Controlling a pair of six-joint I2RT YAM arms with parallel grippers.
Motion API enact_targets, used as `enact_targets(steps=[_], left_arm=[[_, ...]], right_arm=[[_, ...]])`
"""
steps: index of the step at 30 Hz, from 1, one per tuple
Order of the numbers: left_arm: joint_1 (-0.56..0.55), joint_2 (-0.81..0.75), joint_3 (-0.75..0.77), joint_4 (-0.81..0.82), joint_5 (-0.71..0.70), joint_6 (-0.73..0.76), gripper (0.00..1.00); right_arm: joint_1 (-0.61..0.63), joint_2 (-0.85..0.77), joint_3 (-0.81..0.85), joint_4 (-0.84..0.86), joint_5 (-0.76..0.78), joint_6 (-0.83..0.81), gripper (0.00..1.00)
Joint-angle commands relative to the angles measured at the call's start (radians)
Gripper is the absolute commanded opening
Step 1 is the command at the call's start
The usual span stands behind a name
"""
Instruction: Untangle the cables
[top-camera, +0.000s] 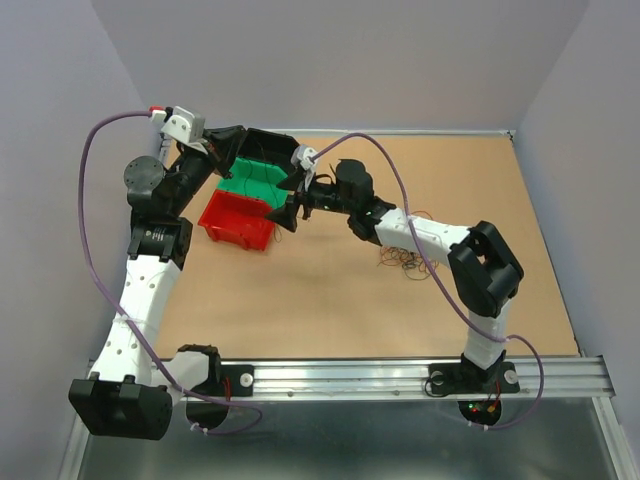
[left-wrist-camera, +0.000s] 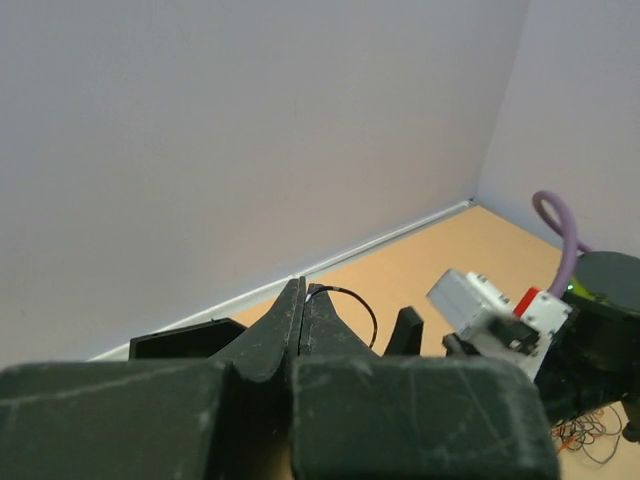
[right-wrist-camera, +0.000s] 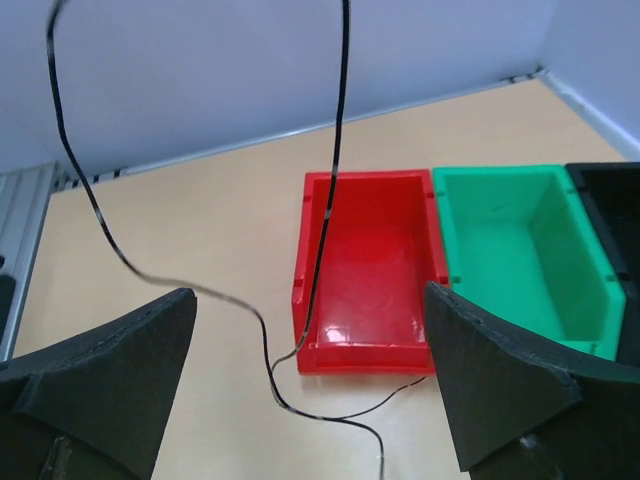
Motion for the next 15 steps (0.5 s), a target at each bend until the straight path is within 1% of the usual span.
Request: enact_targets(steps=[1, 3, 5, 7, 9, 10, 15], left_arm=[[-0.008, -0.024, -0.002, 0.062, 0.022, -0.004, 0.0], [-0.008, -0.026, -0.002, 0.06, 0.022, -0.006, 0.0], [-0.008, -0.023, -0.004, 0.057, 0.01, -0.004, 0.0], [-0.008, -0.024, -0.007, 0.057, 0.002, -0.004, 0.0], [-0.008, -0.024, -0.011, 0.059, -0.01, -0.003, 0.0], [-0.008, -0.027, -0.013, 0.06, -0.02, -0.004, 0.0], [-0.008, -0.021, -0.016, 0.063, -0.009, -0.019, 0.0]], right_arm=[[0.012, 0.03, 0.089, -0.028, -0.133, -0.04, 1.0], [0.014, 0.042, 0.089, -0.023, -0.178, -0.042, 1.0], [0.014, 0.032, 0.055, 0.012, -0.198, -0.038, 1.0], [0.015, 0.013, 0.021, 0.046, -0.163, -0.029, 1.0], [0.015, -0.025, -0.046, 0.101, -0.097, -0.025, 0.99], [0.014, -0.037, -0.089, 0.141, -0.089, -0.02, 0.98], [0.018, -0.037, -0.079, 0.149, -0.126, 0.017, 0.97]])
